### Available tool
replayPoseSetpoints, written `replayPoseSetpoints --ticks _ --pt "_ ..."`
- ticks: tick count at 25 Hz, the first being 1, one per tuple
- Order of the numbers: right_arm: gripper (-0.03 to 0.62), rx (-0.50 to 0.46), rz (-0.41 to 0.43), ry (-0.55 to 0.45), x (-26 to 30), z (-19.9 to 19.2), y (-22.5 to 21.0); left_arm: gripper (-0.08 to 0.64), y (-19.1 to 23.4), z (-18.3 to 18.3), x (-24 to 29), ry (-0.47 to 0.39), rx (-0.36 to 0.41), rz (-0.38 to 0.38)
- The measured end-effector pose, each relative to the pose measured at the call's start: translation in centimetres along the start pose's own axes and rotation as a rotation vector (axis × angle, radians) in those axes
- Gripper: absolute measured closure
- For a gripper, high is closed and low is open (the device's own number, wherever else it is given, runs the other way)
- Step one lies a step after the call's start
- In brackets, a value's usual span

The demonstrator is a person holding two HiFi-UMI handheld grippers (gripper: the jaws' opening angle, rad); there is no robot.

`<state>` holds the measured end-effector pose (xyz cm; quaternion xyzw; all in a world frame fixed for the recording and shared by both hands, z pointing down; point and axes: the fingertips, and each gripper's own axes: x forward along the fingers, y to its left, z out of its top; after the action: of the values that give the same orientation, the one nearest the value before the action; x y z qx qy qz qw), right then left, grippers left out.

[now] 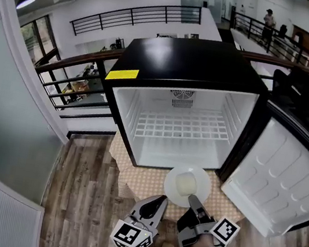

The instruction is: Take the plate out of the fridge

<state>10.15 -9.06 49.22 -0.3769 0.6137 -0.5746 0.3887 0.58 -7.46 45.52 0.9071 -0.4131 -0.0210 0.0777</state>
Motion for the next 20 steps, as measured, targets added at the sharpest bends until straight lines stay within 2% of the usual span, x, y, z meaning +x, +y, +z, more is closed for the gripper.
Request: replayPoseSetpoints --ticks 6,20 --pt "0.537 0.011 -0.012 0.007 -2.3 -2.1 -0.5 0.549 -0.8 -0.4 -2.7 0.002 -0.021 0.012" --pt "0.537 0.005 0.008 0.007 -7.3 -6.9 0.2 0.549 -3.1 -0.3 -9.3 -0.017 -0.010 0.018"
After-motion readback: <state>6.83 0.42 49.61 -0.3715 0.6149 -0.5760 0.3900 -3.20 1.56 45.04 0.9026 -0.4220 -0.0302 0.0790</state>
